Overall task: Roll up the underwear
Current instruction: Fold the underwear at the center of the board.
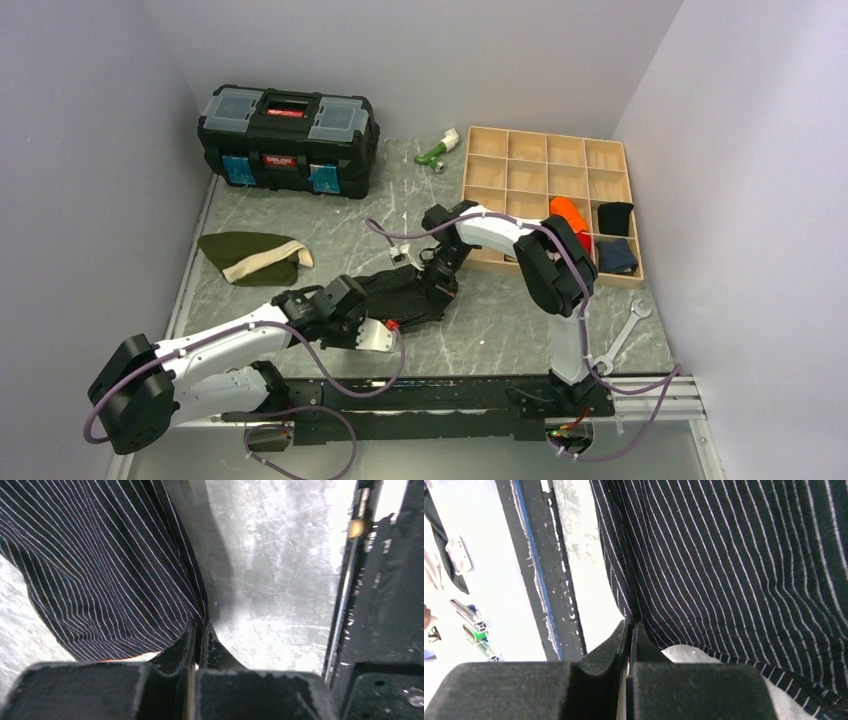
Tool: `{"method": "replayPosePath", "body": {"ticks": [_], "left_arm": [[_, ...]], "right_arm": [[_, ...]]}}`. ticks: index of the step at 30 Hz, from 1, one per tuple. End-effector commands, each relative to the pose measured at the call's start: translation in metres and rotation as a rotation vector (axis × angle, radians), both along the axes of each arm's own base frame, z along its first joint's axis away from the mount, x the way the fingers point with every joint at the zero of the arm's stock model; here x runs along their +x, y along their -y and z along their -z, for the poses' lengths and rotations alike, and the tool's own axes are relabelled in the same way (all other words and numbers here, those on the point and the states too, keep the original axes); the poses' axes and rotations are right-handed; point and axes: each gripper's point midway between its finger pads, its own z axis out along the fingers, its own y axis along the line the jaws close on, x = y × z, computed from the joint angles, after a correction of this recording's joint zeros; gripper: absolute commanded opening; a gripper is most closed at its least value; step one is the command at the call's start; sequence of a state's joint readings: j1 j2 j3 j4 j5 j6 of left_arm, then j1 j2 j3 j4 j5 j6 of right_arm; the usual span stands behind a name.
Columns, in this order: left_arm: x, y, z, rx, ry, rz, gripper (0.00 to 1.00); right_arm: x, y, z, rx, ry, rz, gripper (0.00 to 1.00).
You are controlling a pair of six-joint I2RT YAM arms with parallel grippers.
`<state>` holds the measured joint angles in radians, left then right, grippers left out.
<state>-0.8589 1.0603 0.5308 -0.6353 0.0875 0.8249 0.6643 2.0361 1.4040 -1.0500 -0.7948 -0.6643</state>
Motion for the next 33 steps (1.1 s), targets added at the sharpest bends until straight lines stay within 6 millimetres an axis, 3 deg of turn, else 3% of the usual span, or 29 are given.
{"method": "replayPosePath", "body": {"ticks": [1,11,28,33], "left_arm": [[-0.021,0.003,-0.015,-0.014,-0.121,-0.004,0.0],[-0.006,0.002,-0.03,-0.066,-0.187,-0.061,0.0],[0.051,-0.002,-0.058,-0.188,-0.497,-0.199,0.0],[0.058,-0.002,-0.059,-0.196,-0.563,-0.236,0.0]], "right_arm": [[-0.005,0.0,-0.03,0.065,0.036,-0.018,0.0],[0.029,-0.007,-0.05,0.024,0.128,-0.021,0.0],[0.102,-0.006,-0.026,-0.075,0.161,0.016,0.0],[0.103,-0.007,-0.029,-0.053,0.145,0.022,0.0]]}}
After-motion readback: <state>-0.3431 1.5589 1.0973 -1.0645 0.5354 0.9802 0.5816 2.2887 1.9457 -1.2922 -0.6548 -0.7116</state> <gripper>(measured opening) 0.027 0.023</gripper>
